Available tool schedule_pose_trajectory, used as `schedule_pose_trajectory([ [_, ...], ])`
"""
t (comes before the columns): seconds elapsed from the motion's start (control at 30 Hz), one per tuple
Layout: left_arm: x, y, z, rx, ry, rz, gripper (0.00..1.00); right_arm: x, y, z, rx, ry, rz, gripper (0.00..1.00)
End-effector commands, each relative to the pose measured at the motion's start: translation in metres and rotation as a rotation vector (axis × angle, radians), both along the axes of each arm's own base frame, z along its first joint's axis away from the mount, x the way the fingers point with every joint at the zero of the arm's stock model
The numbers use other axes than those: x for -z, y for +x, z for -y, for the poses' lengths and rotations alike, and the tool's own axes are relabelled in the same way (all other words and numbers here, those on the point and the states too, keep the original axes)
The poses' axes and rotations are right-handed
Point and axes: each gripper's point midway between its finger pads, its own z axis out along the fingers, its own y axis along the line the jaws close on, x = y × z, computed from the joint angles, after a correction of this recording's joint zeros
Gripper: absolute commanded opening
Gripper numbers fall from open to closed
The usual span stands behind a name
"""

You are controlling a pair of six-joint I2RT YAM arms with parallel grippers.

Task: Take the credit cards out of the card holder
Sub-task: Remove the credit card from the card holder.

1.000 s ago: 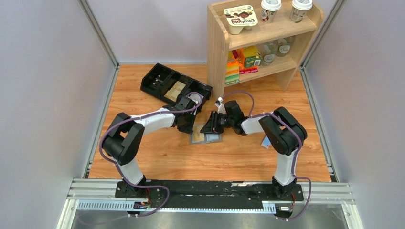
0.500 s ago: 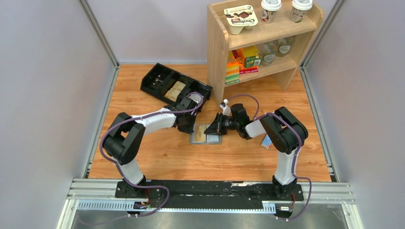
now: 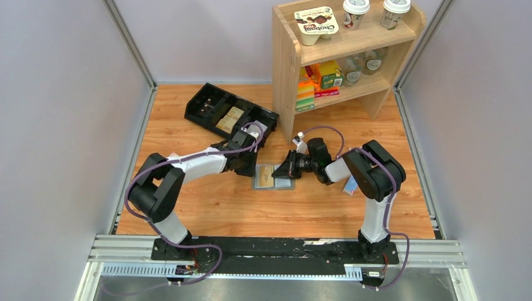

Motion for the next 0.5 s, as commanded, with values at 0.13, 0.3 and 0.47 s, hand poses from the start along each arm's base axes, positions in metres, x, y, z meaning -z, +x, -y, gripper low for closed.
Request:
schedule_pose_trajectory([
  [0.13, -0.067, 0.015, 0.046, 0.051, -0.273, 0.143, 0.24, 0.003, 0.001, 0.001, -0.014, -0.006, 0.027, 0.0],
  [0.3, -0.054, 0.017, 0.052, 0.062, -0.263, 0.103, 0.23, 0.004, 0.001, 0.0, -0.016, -0.01, 0.027, 0.0],
  [0.47, -0.027, 0.015, 0.041, 0.033, -0.188, 0.05, 0.17, 0.004, 0.001, 0.001, -0.015, -0.023, 0.031, 0.0],
])
